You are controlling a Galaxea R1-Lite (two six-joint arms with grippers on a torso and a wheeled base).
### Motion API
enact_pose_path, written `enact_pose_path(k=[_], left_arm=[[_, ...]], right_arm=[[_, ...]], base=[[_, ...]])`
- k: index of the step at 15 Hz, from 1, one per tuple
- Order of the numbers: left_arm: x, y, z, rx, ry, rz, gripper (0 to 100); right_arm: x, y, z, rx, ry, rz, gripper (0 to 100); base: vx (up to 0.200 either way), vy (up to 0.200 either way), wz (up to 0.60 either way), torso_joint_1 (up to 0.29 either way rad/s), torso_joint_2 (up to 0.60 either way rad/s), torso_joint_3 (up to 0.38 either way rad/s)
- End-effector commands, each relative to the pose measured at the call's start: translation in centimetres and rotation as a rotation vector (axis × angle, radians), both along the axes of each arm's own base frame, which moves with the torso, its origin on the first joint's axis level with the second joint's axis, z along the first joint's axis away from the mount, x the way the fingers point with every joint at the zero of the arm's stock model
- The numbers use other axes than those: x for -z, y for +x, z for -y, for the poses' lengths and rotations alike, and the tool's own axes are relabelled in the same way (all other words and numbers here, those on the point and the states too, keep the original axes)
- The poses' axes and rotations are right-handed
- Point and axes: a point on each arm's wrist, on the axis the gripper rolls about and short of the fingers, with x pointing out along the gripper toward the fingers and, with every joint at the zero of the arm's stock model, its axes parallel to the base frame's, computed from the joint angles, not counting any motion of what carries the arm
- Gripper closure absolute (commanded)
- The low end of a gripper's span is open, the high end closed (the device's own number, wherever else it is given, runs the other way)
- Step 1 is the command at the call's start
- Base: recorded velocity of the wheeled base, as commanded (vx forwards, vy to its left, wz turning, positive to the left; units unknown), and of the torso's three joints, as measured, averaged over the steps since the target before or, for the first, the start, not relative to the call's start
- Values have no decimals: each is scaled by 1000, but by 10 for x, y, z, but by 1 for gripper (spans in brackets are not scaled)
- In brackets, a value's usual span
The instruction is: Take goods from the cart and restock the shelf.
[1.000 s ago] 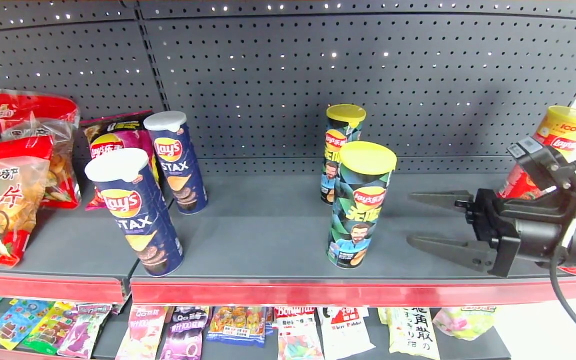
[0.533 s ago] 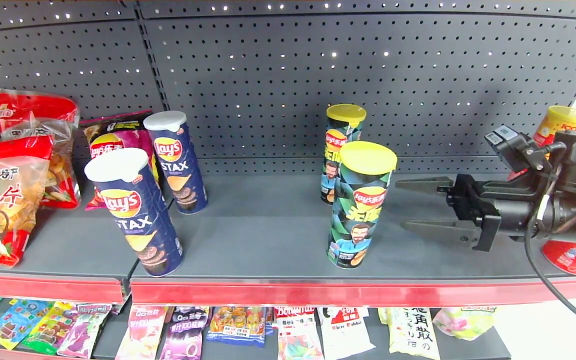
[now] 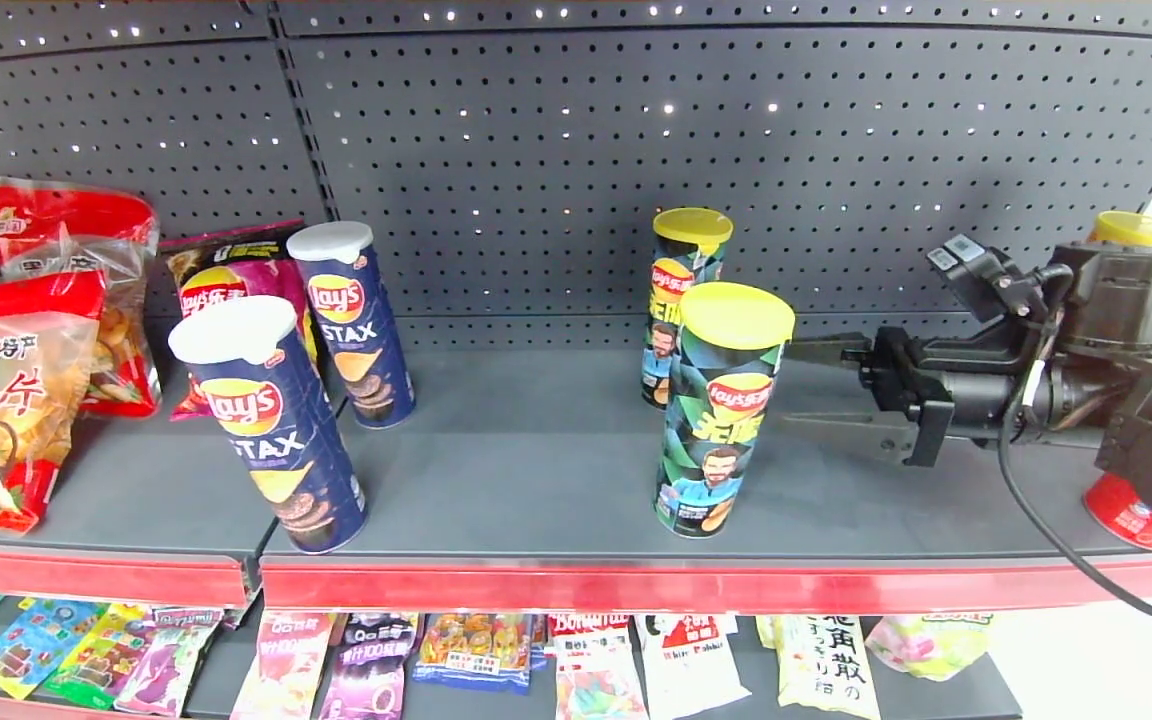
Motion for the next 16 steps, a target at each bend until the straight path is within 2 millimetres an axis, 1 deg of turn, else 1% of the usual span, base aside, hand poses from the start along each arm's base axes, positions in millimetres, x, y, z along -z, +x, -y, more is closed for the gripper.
enact_pose_path(k=[1,4,9,16], left_arm=[[0,0,0,0,0,1,0],[0,0,0,0,0,1,0],[0,0,0,0,0,0,0],[0,0,0,0,0,1,0]], right_arm=[[3,5,-4,-12,-1,-6,0],[3,8,-15,-45,-2,6,0],[2,7,-30,-93,-6,30,0],[-1,5,-42,-117,-6,43,0]], base=[[0,0,0,0,0,0],[0,0,0,0,0,0],[0,0,0,0,0,0],[0,0,0,0,0,0]])
